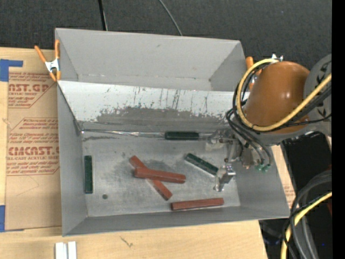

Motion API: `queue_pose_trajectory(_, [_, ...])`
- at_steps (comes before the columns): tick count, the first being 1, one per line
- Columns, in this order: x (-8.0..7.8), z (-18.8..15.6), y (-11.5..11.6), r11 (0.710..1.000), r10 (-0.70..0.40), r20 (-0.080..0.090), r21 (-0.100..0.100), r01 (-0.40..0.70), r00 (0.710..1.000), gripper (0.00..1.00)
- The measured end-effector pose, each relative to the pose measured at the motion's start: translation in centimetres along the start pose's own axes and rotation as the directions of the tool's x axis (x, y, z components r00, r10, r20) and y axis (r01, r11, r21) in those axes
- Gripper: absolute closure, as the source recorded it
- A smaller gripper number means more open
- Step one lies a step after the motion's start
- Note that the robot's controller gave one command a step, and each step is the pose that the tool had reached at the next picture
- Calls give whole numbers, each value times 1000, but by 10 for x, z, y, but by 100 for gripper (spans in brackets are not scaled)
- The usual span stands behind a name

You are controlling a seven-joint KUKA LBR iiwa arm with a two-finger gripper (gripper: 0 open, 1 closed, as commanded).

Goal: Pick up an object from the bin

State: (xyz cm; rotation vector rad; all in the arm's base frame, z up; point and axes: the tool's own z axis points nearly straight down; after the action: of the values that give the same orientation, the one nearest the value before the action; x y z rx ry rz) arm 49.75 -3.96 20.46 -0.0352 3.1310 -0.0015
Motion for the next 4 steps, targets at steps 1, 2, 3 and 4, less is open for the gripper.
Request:
queue_pose_trajectory(1, [-27,128,-7,998,58,-8,-1,-58,998,100])
queue_pose_trajectory(2, [-27,128,-7,998,58,-8,-1,-58,998,100])
queue_pose_trajectory(3, [-25,86,-7,999,35,-18,-1,-35,999,100])
queue_pose_trajectory(4, [-24,17,1,993,-116,-13,-3,116,993,100])
